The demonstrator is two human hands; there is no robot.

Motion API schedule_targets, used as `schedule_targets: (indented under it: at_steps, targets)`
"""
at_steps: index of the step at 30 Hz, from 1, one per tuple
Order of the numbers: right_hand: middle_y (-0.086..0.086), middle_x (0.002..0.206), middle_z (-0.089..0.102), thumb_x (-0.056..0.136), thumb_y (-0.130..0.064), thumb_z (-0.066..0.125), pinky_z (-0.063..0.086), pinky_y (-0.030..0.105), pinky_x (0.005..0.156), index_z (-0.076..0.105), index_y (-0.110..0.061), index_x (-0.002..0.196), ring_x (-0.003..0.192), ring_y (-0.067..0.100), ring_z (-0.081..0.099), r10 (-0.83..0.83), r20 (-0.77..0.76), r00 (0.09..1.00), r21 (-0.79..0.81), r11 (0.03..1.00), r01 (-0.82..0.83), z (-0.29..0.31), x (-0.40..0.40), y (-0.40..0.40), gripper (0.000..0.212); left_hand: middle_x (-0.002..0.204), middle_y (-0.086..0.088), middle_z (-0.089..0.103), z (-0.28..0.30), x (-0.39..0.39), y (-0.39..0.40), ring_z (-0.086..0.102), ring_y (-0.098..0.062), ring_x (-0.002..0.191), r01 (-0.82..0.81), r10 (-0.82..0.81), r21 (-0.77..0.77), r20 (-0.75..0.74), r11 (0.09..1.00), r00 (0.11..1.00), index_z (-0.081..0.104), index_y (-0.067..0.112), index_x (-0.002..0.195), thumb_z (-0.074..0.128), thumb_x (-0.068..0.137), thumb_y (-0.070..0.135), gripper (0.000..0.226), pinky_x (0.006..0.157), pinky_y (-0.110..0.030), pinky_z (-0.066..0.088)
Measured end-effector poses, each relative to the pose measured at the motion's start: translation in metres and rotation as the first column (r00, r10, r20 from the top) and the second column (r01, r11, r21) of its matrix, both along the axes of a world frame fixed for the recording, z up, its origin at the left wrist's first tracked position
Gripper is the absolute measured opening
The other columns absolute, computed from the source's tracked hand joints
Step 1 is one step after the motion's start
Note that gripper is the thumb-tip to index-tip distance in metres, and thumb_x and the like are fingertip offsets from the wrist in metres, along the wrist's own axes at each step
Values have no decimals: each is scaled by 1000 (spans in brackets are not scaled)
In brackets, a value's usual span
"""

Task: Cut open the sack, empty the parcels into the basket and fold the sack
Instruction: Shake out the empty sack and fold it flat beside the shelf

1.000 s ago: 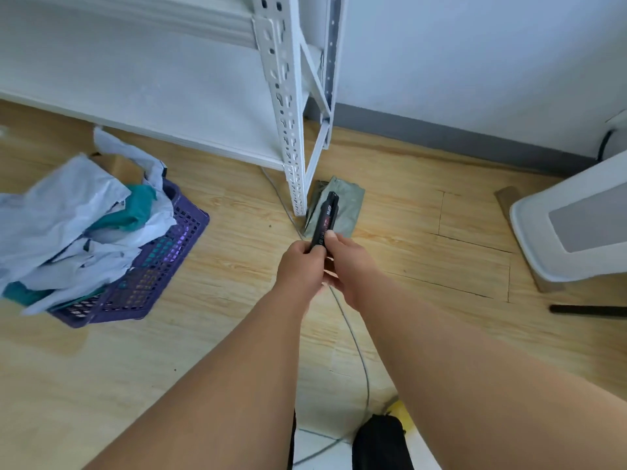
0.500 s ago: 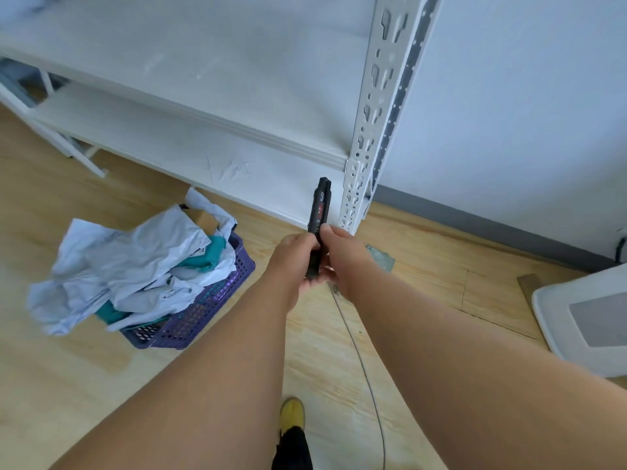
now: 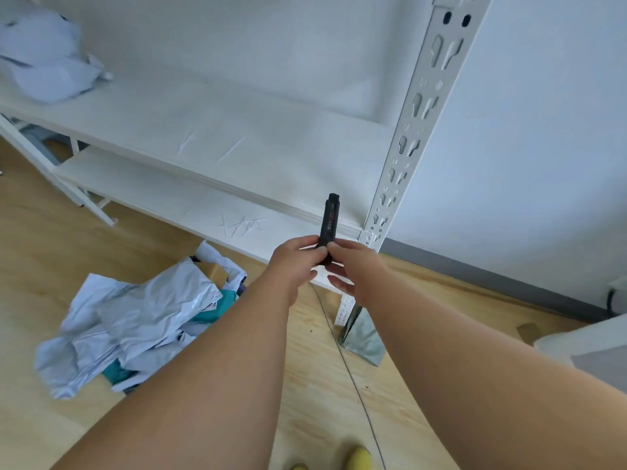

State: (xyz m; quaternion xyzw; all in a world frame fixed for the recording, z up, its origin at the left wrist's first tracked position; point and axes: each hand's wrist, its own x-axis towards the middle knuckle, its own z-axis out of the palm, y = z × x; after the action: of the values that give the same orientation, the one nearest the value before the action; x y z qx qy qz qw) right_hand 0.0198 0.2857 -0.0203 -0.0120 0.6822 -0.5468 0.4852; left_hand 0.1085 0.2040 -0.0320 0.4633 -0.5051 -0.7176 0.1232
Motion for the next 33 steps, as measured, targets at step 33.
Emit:
schedule_targets:
  at_steps: [33]
  targets:
    - [14,97,64,94,11,41,51,32,94,56,-13,119,97,25,61,-256,-1,967,41,966,256,-27,-87,-157,38,140,-5,52,-82,-128,-165,45,-24,131,582,-581,-14,58,813,812,47,35,135,52,63,21,73,109,-40,32]
